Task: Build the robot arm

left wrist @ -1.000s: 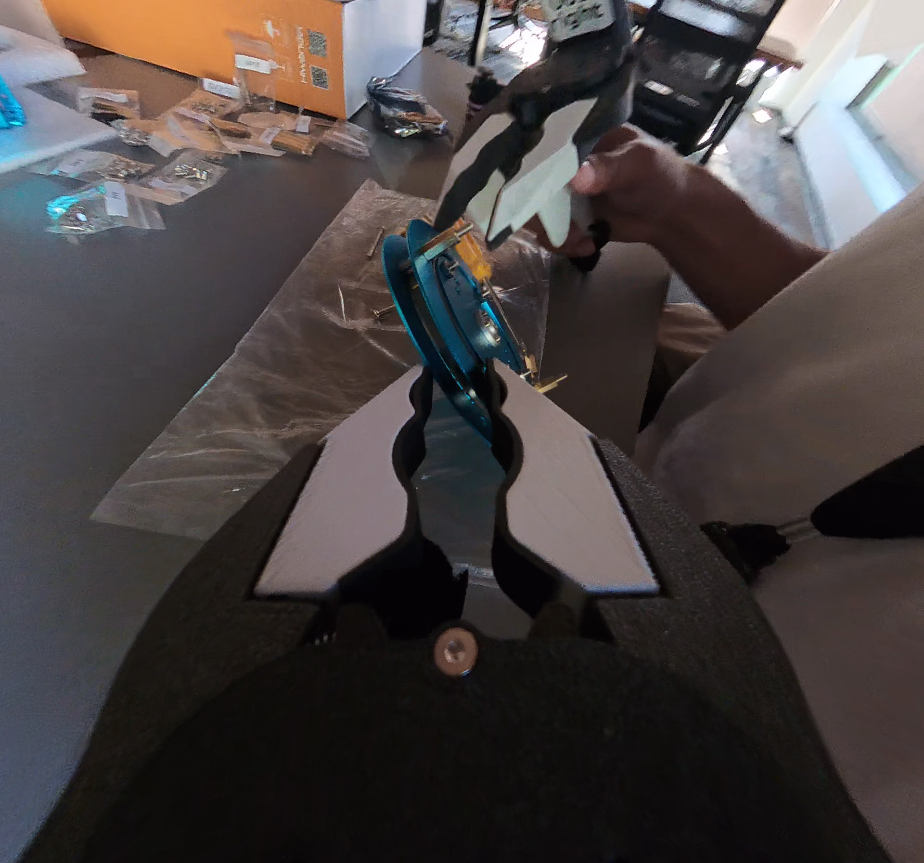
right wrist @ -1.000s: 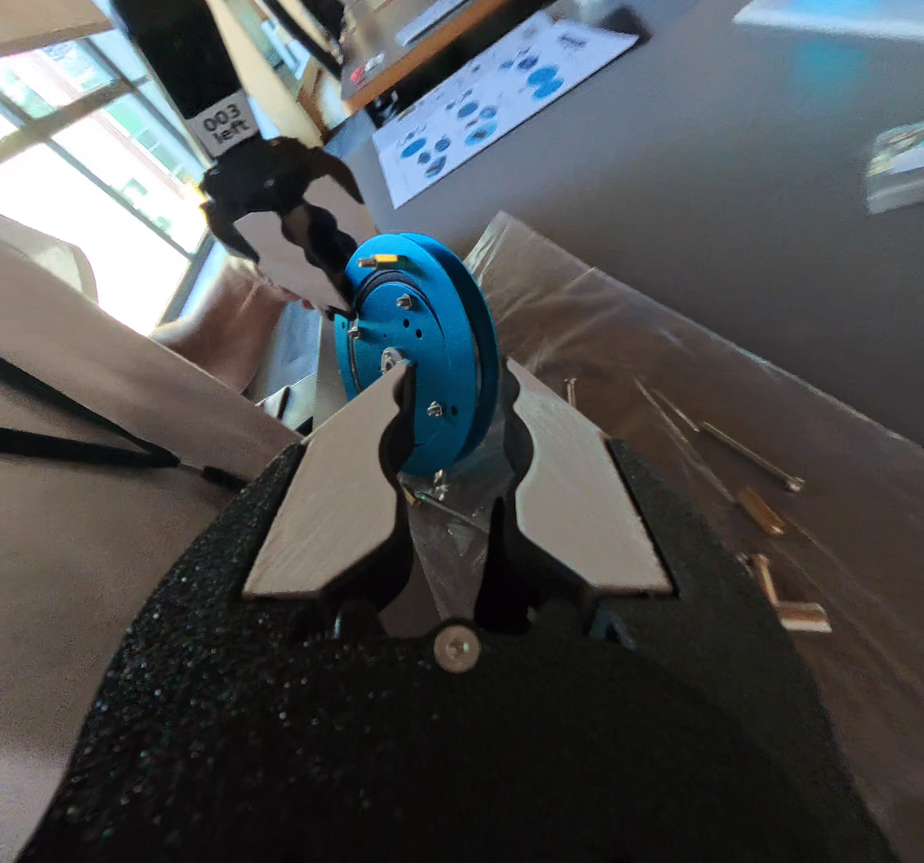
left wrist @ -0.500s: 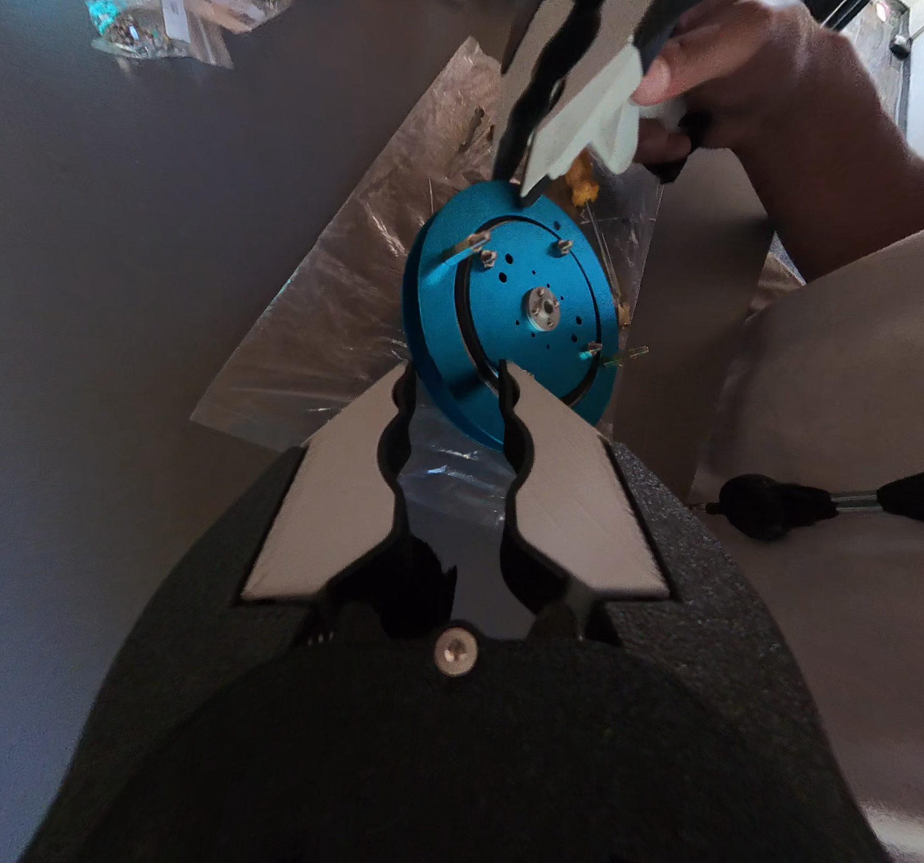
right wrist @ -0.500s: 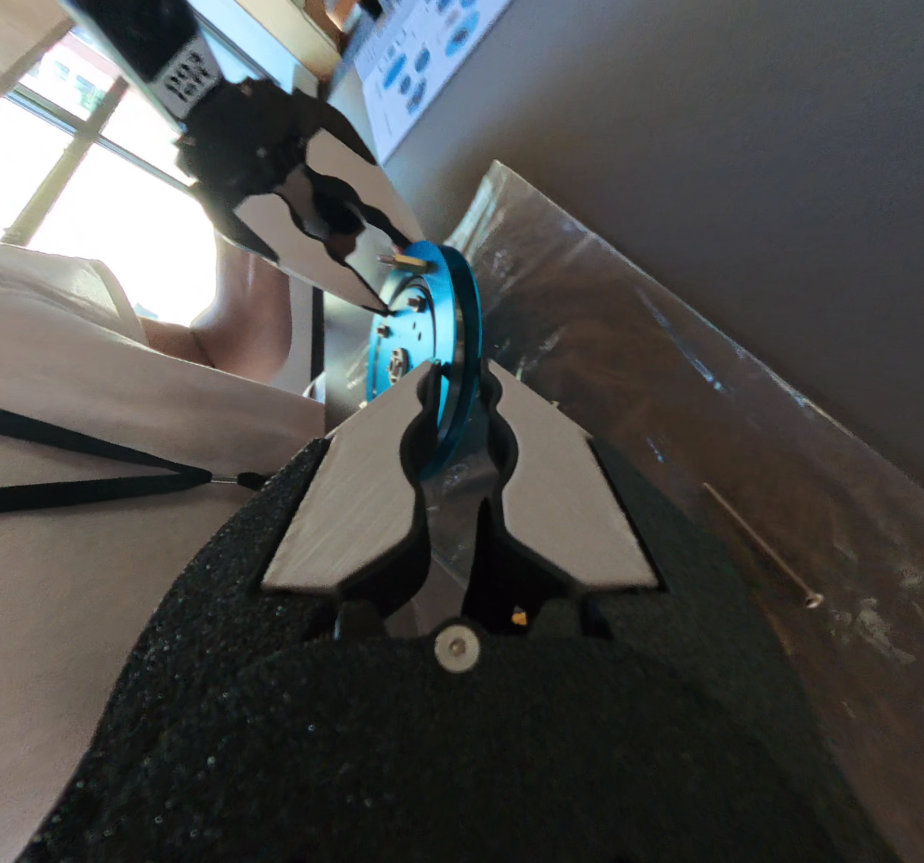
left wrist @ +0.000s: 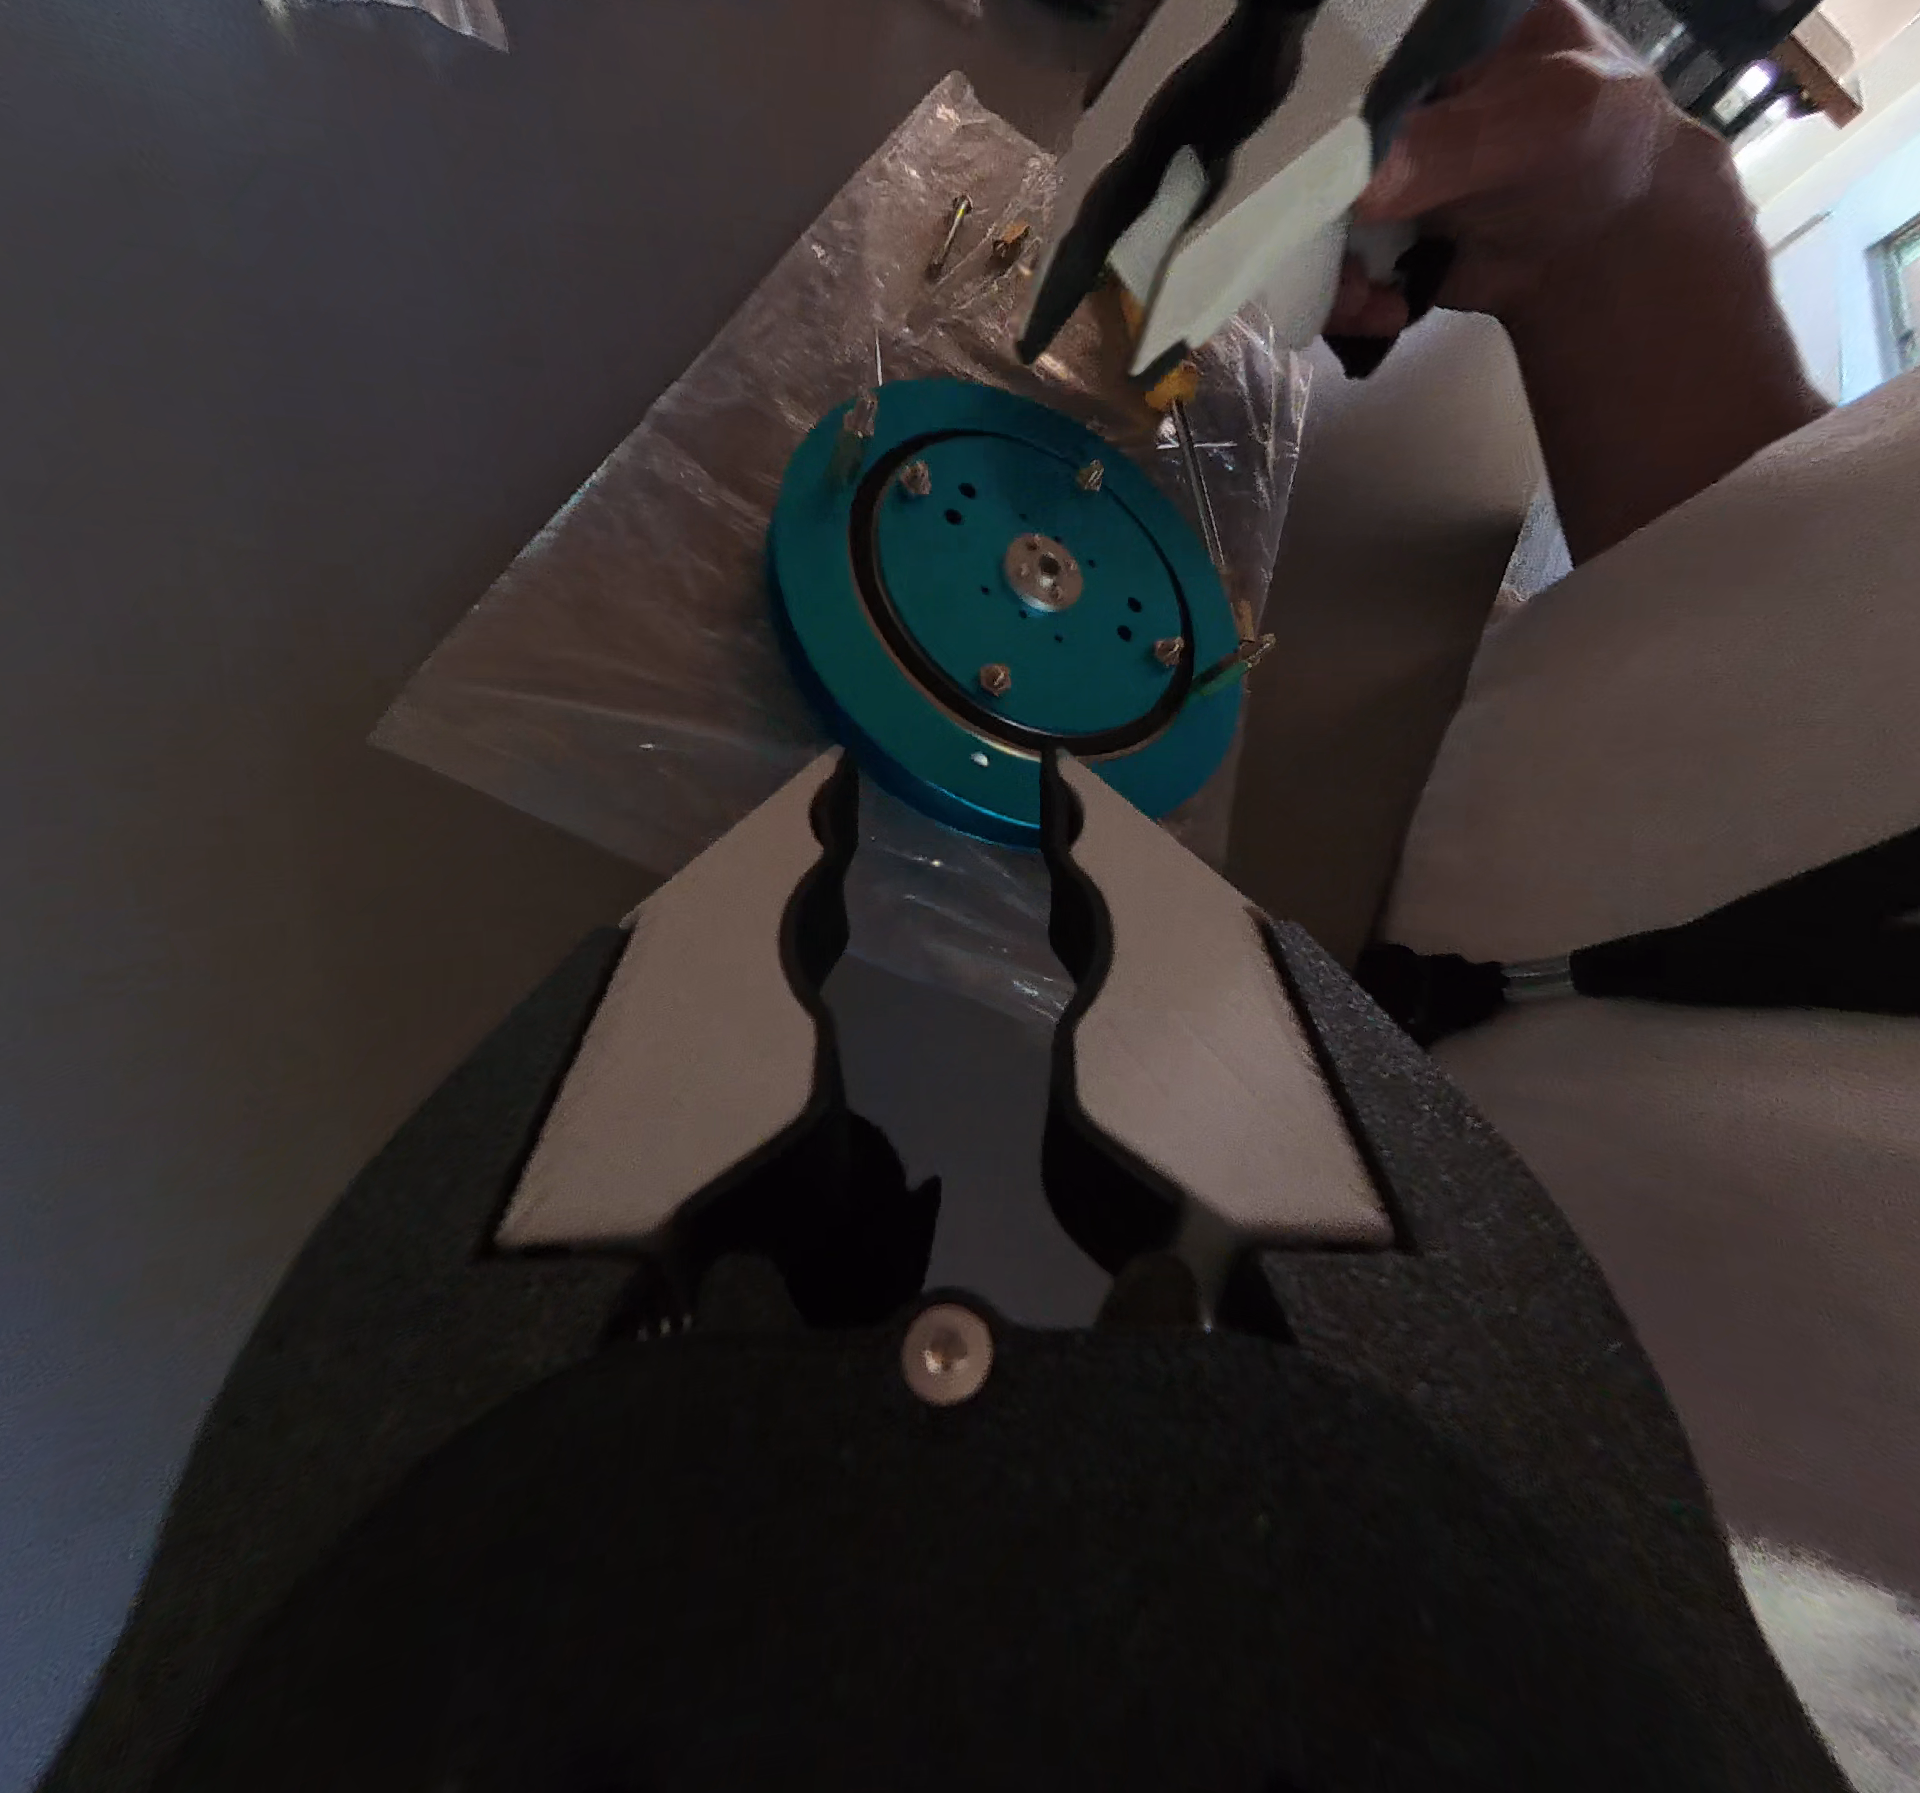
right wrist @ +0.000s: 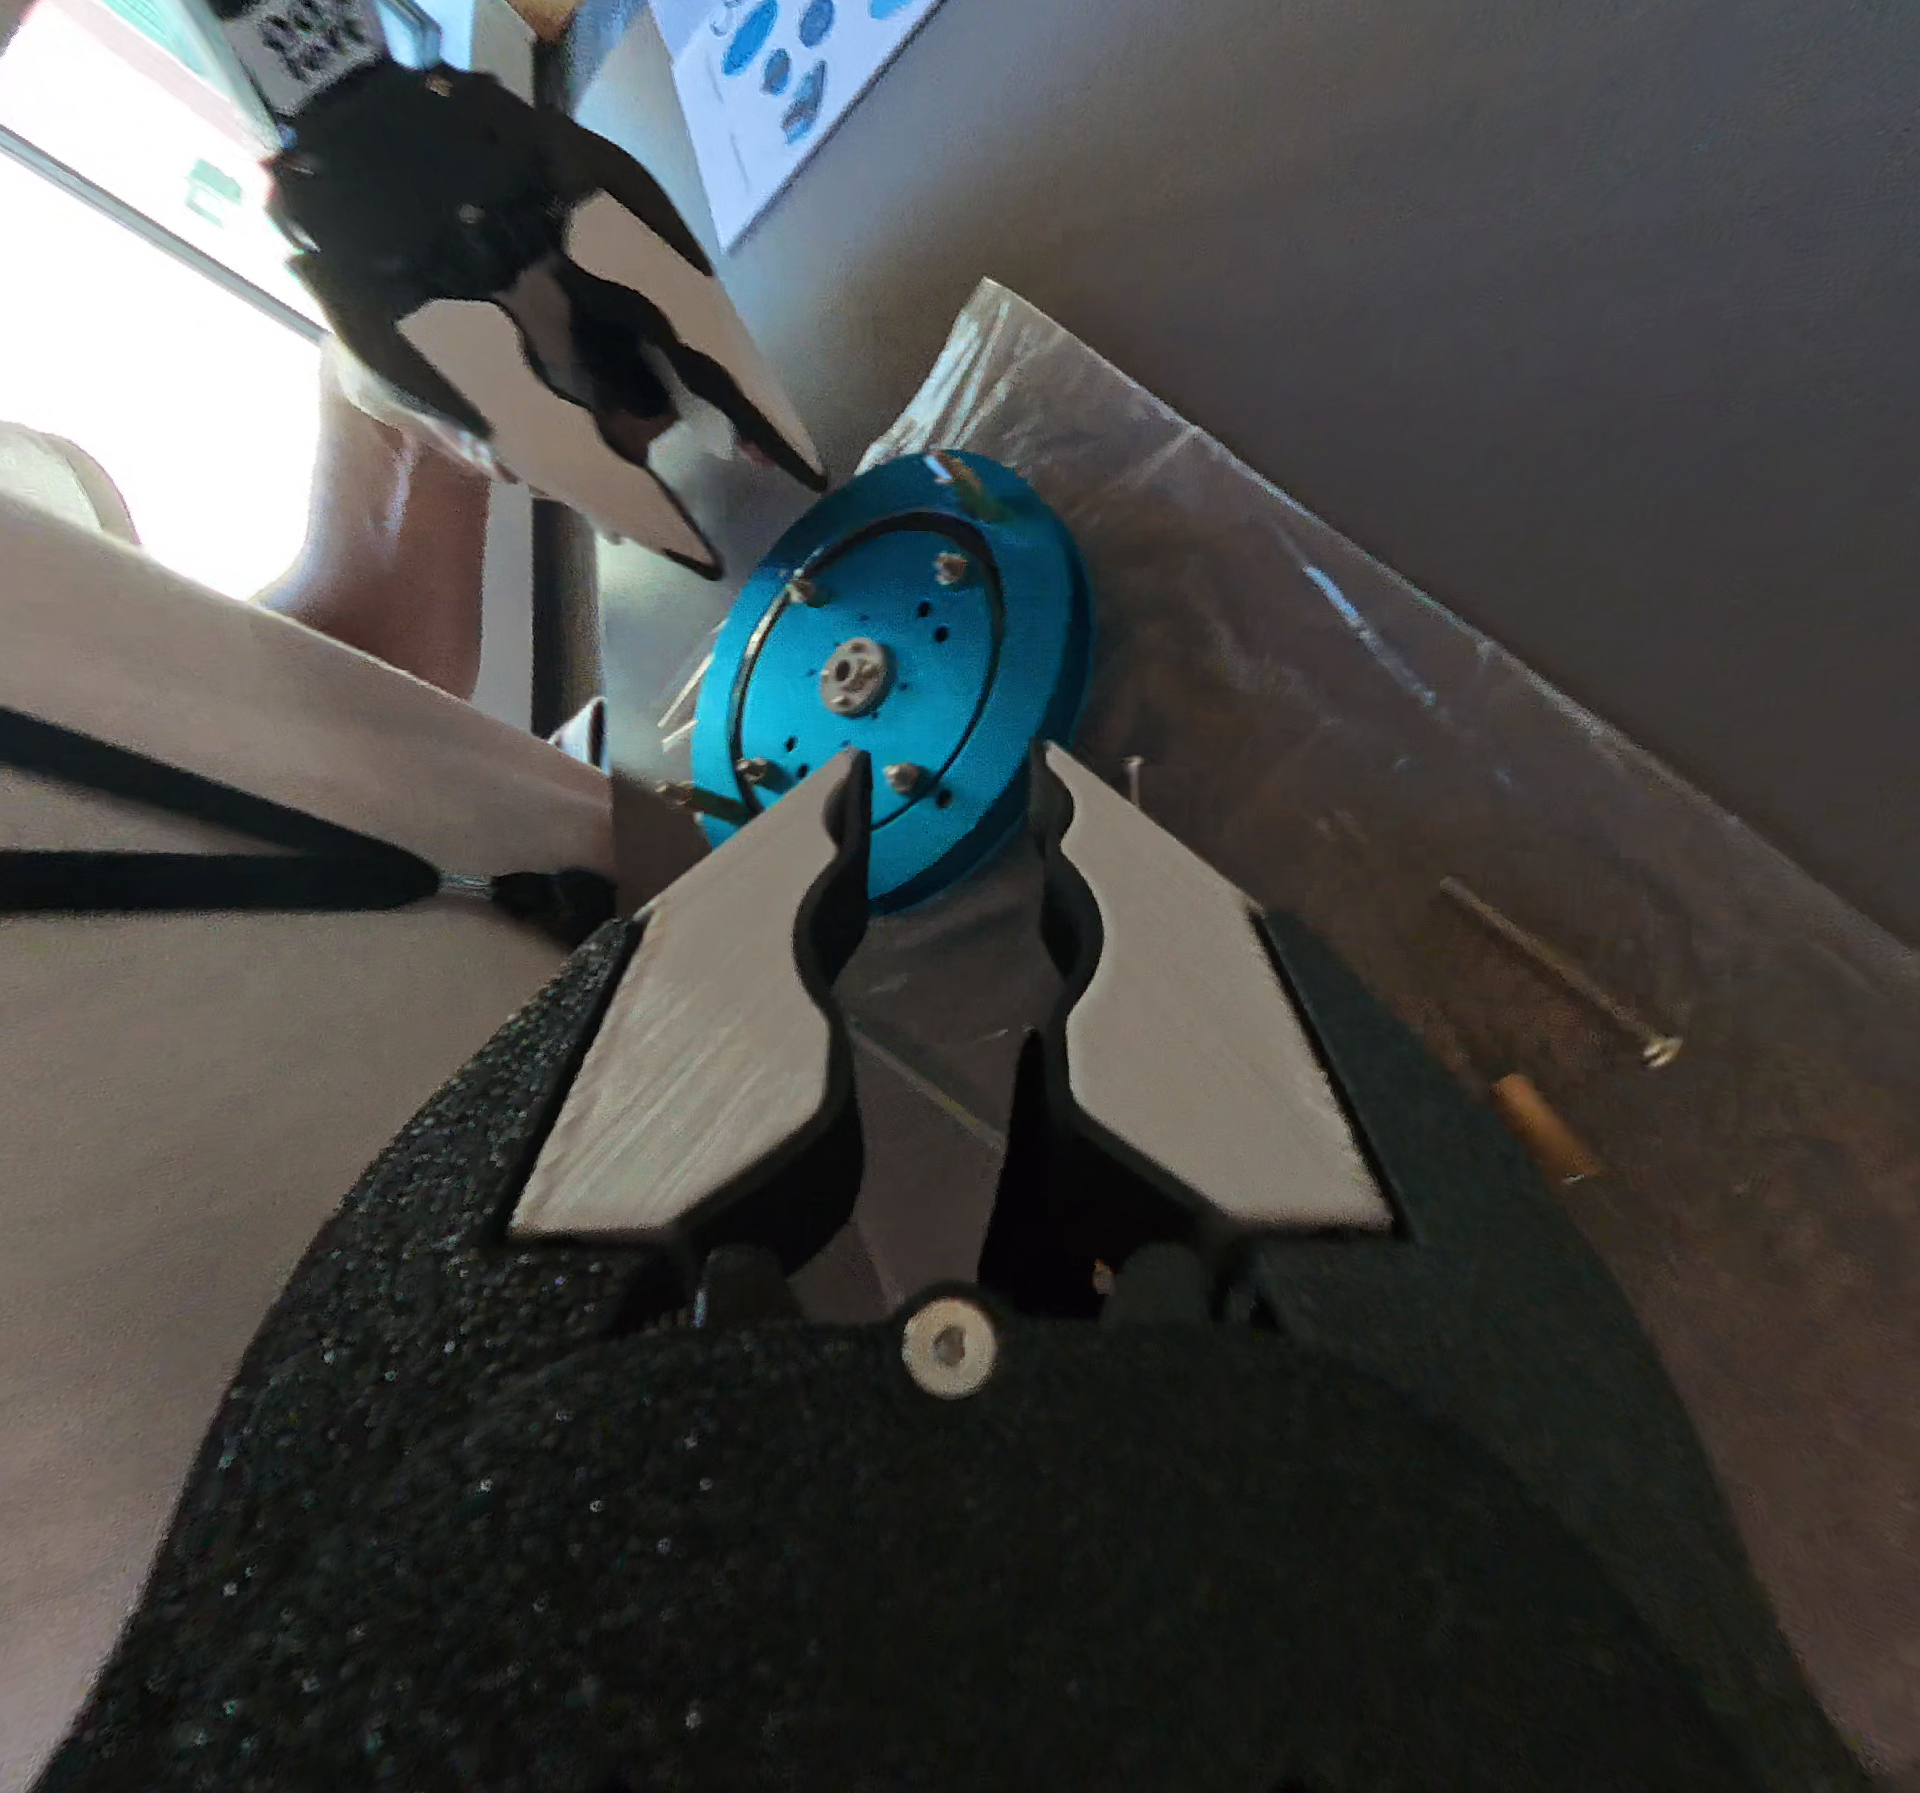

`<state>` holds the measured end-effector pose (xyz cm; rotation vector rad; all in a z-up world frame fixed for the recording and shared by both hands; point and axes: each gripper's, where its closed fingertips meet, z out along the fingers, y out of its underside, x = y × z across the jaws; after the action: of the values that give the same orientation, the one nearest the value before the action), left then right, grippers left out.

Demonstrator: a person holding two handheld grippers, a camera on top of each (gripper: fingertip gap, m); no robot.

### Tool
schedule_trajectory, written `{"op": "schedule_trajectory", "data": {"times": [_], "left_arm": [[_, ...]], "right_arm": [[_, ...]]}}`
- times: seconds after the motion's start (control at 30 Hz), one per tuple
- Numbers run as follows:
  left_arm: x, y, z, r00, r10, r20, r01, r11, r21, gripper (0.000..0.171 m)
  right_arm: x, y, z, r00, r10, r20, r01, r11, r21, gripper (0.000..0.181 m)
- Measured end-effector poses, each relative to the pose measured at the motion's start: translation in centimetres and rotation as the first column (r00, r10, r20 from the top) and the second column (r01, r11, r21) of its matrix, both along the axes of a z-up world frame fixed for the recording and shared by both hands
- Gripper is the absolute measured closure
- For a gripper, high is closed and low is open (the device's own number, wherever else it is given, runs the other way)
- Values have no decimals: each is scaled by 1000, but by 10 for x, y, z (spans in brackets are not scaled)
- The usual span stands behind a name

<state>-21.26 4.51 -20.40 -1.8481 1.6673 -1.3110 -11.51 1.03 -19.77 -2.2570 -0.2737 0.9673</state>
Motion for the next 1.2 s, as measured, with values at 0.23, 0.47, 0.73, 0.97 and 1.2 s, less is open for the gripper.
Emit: {"op": "schedule_trajectory", "data": {"times": [0.23,0.47,0.73,0.97,1.2], "left_arm": [[-3,-4,-9,999,10,-32,-10,1000,4,136],[-20,-1,-8,999,45,-18,-44,999,12,135],[-15,-22,4,998,-6,60,5,1000,8,136],[-13,-27,2,999,-12,46,9,998,61,142],[-19,0,0,991,124,44,-126,991,39,137]], "right_arm": [[-23,-17,6,976,-32,-213,20,998,-57,126],[-4,-22,6,985,-87,-146,81,995,-50,142],[-37,-36,-7,995,-90,-37,88,995,-35,132],[-33,-35,0,980,-159,-122,156,987,-35,134],[-30,-37,-5,986,-157,-60,154,987,-56,135]]}}
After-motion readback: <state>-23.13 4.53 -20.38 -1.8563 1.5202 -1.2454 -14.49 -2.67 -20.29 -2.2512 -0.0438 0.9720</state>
